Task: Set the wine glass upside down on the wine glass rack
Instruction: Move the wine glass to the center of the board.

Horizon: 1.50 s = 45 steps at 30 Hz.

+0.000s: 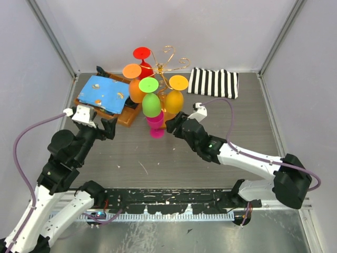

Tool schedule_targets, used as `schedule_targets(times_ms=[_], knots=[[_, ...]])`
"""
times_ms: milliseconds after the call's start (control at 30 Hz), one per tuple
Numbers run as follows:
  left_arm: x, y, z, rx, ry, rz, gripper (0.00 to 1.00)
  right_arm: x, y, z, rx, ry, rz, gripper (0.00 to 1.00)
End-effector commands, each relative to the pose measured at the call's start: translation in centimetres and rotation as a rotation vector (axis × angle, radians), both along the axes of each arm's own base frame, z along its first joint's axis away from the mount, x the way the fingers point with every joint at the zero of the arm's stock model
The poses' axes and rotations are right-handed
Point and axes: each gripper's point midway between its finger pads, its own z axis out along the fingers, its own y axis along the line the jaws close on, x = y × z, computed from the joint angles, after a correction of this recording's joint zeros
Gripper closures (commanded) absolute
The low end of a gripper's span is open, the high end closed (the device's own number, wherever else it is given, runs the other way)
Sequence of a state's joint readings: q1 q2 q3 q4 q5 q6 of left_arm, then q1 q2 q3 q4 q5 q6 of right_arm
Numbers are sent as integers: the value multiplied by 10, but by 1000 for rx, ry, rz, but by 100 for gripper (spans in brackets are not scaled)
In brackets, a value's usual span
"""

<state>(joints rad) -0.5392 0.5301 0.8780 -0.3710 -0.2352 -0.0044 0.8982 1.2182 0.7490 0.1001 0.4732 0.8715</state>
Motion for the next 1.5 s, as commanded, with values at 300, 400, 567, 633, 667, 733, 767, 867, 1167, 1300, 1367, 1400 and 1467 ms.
schedule_targets(times_ms=[300, 400, 567, 633, 667, 733, 767, 867, 1167, 1300, 1367, 1400, 1467], knots=[[-4, 7, -30, -43, 29, 35, 13, 39, 29, 25, 161, 33, -173, 41], [-6, 8, -31, -55, 12, 36, 13, 43, 34, 20, 154, 46, -172, 44], [-5, 7, -38, -55, 24, 36, 14, 48, 41, 16, 143, 48, -175, 45], [-4, 5, -42, -51, 36, 32, 15, 50, 43, 15, 139, 46, -174, 46], [-4, 4, -44, -49, 41, 28, 15, 51, 45, 14, 134, 45, -173, 47], [-4, 4, -46, -47, 47, 26, 16, 54, 46, 13, 123, 43, -173, 48], [-4, 4, -47, -46, 49, 27, 16, 55, 47, 11, 119, 44, -173, 48], [-4, 4, -46, -48, 45, 28, 16, 57, 49, 8, 114, 45, -174, 51], [-3, 8, -49, -42, 53, 49, 16, 57, 52, 0, 90, 51, -157, 59], [-3, 8, -49, -42, 53, 51, 16, 55, 52, -2, 81, 52, -150, 64], [-2, 10, -50, -39, 56, 64, 16, 55, 50, -2, 70, 47, -146, 65], [-2, 11, -51, -37, 59, 70, 16, 55, 50, -1, 67, 43, -144, 66], [-2, 12, -51, -36, 59, 75, 16, 54, 49, -1, 59, 40, -139, 68]])
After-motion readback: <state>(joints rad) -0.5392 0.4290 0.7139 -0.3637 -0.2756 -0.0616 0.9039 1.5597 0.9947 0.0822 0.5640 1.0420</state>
